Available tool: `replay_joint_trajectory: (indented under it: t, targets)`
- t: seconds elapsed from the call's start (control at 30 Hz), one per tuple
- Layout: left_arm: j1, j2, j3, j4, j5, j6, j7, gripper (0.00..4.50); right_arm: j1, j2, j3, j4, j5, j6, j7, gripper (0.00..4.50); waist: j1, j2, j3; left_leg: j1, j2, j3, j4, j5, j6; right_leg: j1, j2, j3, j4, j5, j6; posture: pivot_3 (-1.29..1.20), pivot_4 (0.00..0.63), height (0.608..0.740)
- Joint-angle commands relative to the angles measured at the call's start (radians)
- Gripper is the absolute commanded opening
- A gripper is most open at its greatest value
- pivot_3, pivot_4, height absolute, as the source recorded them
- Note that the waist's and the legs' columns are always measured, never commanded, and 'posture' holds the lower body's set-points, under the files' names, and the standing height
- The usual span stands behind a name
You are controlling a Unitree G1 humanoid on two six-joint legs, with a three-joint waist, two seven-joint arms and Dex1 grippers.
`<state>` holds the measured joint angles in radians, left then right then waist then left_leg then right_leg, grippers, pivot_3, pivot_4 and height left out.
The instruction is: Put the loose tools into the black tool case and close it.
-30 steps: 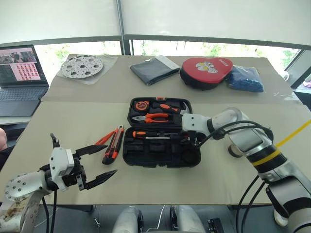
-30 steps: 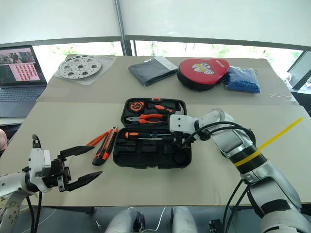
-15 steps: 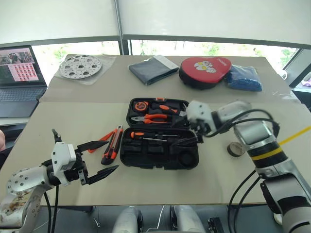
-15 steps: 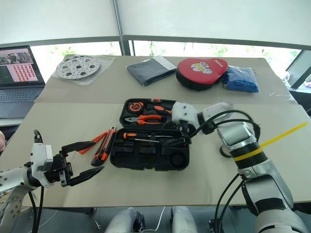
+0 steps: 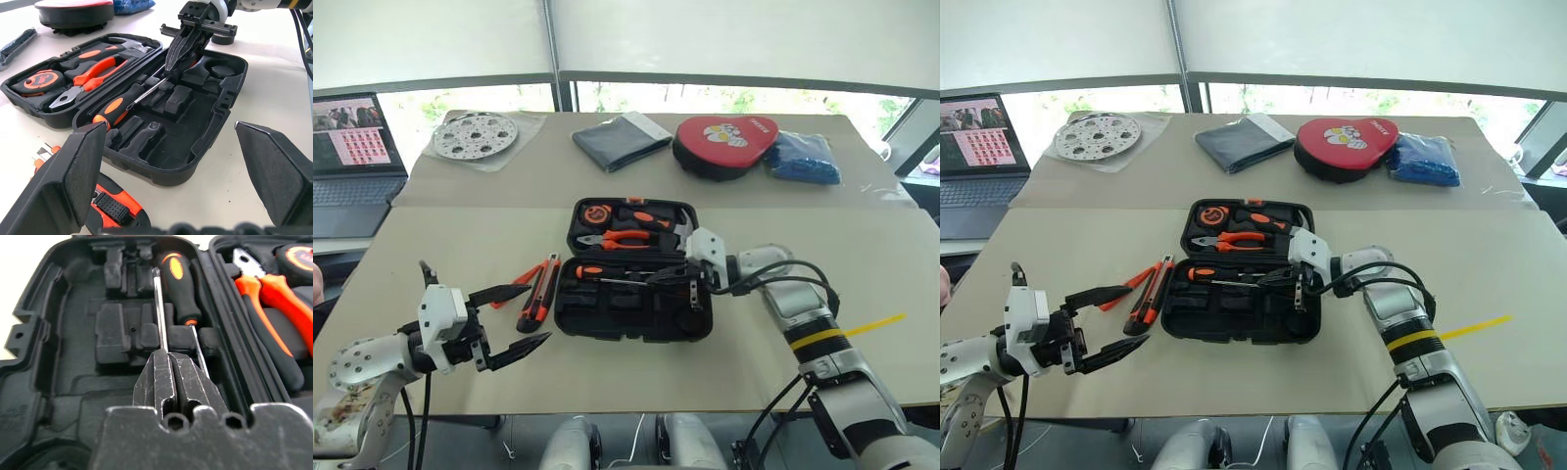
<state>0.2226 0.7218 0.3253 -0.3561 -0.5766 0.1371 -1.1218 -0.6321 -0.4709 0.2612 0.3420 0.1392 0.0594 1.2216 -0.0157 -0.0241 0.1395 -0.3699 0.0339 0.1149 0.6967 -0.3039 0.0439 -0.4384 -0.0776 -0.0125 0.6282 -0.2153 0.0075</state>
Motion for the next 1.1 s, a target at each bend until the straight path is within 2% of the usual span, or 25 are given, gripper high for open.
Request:
replay_joint_trajectory:
  t: [0.03, 0.27, 0.33, 0.43, 0.53, 0.6, 0.63, 0.7, 0.77, 0.83, 0.9, 1.0, 1.1]
  targets:
    - [0.018, 0.013, 0.019, -0.025, -0.002, 0.000, 0.005, 4.50, -0.006, 0.008, 0.015, 0.019, -0.022, -0.008, 0.000, 0.01, -0.002, 0.000, 0.000, 0.000, 0.000, 0.000, 0.000, 0.000, 0.000, 0.000, 0.000, 0.000, 0.000, 0.000, 0.000, 0.00, 0.150, 0.740]
    - [0.070, 0.016, 0.051, -0.047, 0.012, 0.048, 0.073, 4.50, -0.014, 0.014, 0.083, 0.012, -0.101, 0.030, -0.020, 0.01, -0.003, -0.001, -0.001, 0.003, 0.001, 0.000, 0.000, -0.001, 0.002, 0.001, 0.000, 0.000, 0.002, 0.000, -0.001, 0.00, 0.150, 0.740]
    - [0.118, 0.006, 0.097, -0.027, 0.020, 0.043, 0.089, 4.50, -0.010, 0.025, 0.046, -0.037, -0.061, 0.056, -0.037, 0.01, -0.005, -0.001, -0.001, 0.003, 0.001, 0.000, 0.000, -0.001, 0.002, 0.002, 0.000, 0.000, 0.002, 0.001, -0.002, 0.00, 0.150, 0.740]
    - [0.163, -0.025, 0.198, 0.009, -0.024, 0.047, 0.116, 4.50, 0.027, 0.030, -0.079, -0.151, 0.078, 0.095, -0.057, 0.01, -0.006, -0.001, 0.000, 0.003, 0.003, 0.000, -0.001, -0.001, 0.002, 0.000, 0.001, -0.001, 0.002, 0.001, -0.004, 0.00, 0.150, 0.740]
    - [0.215, -0.026, 0.309, 0.078, -0.034, 0.085, 0.150, 4.50, 0.117, -0.041, -0.188, -0.274, 0.176, 0.200, -0.061, 0.73, 0.004, 0.000, 0.000, 0.001, 0.003, -0.001, -0.002, -0.001, 0.001, -0.001, 0.001, -0.002, 0.003, 0.001, -0.005, 0.00, 0.150, 0.740]
    - [0.250, -0.009, 0.359, 0.139, 0.028, 0.138, 0.233, 4.50, 0.193, -0.107, -0.231, -0.323, 0.186, 0.237, -0.066, 1.52, 0.011, 0.000, 0.000, 0.000, 0.002, -0.002, -0.001, -0.001, 0.002, -0.001, 0.000, -0.003, 0.001, 0.001, -0.005, 0.00, 0.150, 0.740]
    - [0.276, 0.012, 0.368, 0.179, 0.090, 0.150, 0.269, 4.50, 0.239, -0.132, -0.265, -0.331, 0.182, 0.217, -0.084, 1.84, 0.014, 0.000, 0.000, 0.001, 0.002, -0.001, -0.002, -0.002, 0.004, 0.000, -0.001, -0.003, 0.000, 0.001, -0.005, 0.00, 0.150, 0.740]
    - [0.303, 0.027, 0.391, 0.229, 0.112, 0.153, 0.268, 4.50, 0.319, -0.145, -0.346, -0.332, 0.222, 0.116, -0.068, 2.50, 0.017, -0.003, -0.001, 0.001, 0.001, -0.001, -0.002, -0.004, 0.006, 0.001, -0.001, -0.003, -0.002, 0.001, -0.004, 0.00, 0.150, 0.740]
    - [0.292, 0.026, 0.424, 0.243, 0.058, 0.189, 0.262, 4.50, 0.387, -0.112, -0.444, -0.332, 0.308, -0.005, -0.022, 3.11, 0.016, -0.003, -0.001, 0.001, 0.001, 0.000, -0.002, -0.005, 0.006, 0.001, -0.001, -0.003, -0.003, 0.001, -0.004, 0.00, 0.150, 0.740]
    - [0.282, 0.045, 0.429, 0.242, 0.023, 0.236, 0.234, 4.50, 0.458, -0.110, -0.491, -0.337, 0.325, -0.101, 0.010, 3.78, 0.017, -0.004, 0.000, 0.001, 0.001, 0.000, -0.001, -0.005, 0.006, 0.001, 0.000, -0.002, -0.002, 0.001, -0.004, 0.00, 0.150, 0.740]
    - [0.265, 0.071, 0.410, 0.232, -0.001, 0.278, 0.197, 4.50, 0.509, -0.109, -0.518, -0.364, 0.376, -0.101, 0.036, 4.46, 0.018, -0.004, 0.000, 0.002, 0.002, 0.000, -0.001, -0.004, 0.006, 0.002, 0.000, -0.002, -0.001, 0.001, -0.004, 0.00, 0.150, 0.740]
    - [0.205, 0.117, 0.356, 0.200, -0.015, 0.343, 0.186, 4.50, 0.534, -0.079, -0.542, -0.420, 0.439, -0.097, 0.005, 4.46, 0.017, -0.004, 0.000, 0.002, 0.002, 0.000, -0.001, -0.004, 0.005, 0.002, 0.000, -0.001, 0.000, 0.001, -0.004, 0.00, 0.150, 0.740]
    - [0.069, 0.168, 0.263, 0.188, 0.001, 0.429, 0.236, 4.50, 0.519, -0.052, -0.542, -0.513, 0.479, -0.080, -0.056, 4.46, 0.016, -0.004, 0.000, 0.003, 0.002, 0.000, -0.001, -0.003, 0.003, 0.001, 0.000, -0.001, 0.002, 0.001, -0.004, 0.00, 0.150, 0.740]
